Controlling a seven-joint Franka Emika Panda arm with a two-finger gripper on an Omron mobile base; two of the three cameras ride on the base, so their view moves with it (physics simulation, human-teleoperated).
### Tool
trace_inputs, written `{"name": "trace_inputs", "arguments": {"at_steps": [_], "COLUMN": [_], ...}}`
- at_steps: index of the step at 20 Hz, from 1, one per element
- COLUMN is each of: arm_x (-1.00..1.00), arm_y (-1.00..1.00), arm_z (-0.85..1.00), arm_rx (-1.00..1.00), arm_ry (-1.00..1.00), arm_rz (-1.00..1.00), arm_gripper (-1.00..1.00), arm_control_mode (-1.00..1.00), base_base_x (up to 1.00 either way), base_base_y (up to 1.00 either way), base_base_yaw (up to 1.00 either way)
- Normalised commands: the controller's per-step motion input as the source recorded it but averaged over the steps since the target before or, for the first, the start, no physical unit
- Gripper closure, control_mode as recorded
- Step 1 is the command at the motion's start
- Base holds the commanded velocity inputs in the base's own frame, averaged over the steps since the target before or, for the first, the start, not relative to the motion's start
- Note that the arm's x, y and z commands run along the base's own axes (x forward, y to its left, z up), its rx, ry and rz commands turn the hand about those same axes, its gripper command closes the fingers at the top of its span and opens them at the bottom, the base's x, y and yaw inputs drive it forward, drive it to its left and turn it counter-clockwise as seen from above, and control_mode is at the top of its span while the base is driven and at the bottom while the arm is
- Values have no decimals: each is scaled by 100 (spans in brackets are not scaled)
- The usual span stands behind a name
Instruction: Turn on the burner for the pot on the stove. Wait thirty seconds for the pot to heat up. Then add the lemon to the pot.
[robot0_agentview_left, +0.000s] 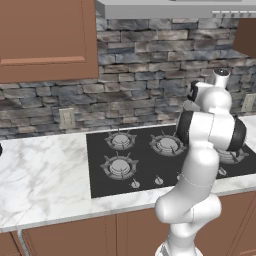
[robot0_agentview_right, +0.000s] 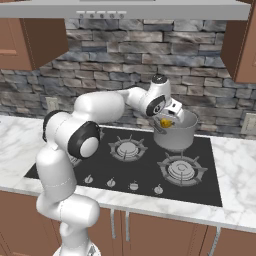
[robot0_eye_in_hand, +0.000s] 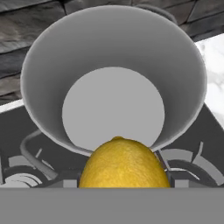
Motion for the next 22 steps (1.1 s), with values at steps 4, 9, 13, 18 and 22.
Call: {"name": "trace_inputs", "arguments": {"at_steps": [4,9,13,18,22], "arm_x": [3,15,25,50,78], "arm_y": [0,-5,-9,-13,-20], "arm_z": [-24,0,42,13,-20], "arm_rx": [7,3,0,0,0], "arm_ry": [0,-6,-9,-4,3], "arm_rz": [0,0,0,0,0], "arm_gripper": [100,100,100,100,100], "arm_control_mode": [-100,-100,-100,-100,-100], "base_base_x": [0,0,0,0,0], "base_base_y": [0,0,0,0,0], "base_base_yaw": [0,0,0,0,0]}}
